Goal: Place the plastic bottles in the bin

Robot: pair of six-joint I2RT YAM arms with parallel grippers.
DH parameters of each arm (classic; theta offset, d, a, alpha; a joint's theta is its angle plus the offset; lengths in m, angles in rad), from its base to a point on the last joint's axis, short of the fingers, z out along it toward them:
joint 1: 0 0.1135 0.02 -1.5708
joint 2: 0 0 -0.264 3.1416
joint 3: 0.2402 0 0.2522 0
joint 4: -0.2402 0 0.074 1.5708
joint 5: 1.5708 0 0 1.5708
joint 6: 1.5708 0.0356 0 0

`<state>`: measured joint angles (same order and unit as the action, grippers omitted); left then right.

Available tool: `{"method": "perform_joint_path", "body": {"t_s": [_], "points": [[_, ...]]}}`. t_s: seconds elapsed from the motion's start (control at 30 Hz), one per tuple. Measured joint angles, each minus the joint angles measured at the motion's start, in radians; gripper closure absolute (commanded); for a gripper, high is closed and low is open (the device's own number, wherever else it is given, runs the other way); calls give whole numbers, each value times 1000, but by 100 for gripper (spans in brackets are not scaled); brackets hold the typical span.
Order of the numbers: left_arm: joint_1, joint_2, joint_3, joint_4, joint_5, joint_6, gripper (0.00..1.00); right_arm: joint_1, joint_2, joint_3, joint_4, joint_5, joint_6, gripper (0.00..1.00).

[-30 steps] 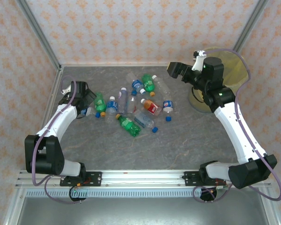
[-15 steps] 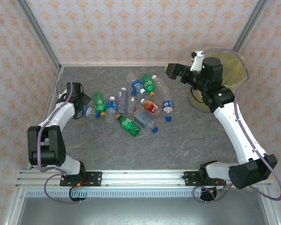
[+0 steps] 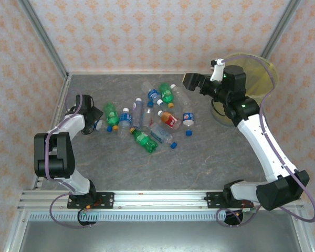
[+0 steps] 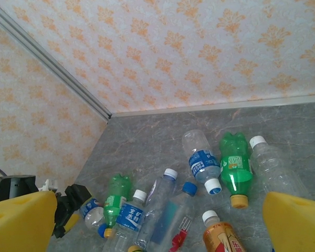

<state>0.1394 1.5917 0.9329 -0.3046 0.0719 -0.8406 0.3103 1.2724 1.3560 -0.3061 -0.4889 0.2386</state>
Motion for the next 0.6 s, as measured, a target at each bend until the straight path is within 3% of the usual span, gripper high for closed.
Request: {"method": "perform_joint_path", "body": {"t_s": [0.27,0.6], "points": [[-1,-80,-134,46,59,-37,15,24,28,0,10,-6,3,0],[-28,-64,-143,82,90,-45,15,60,29,0,16,-5,4,0]]}}
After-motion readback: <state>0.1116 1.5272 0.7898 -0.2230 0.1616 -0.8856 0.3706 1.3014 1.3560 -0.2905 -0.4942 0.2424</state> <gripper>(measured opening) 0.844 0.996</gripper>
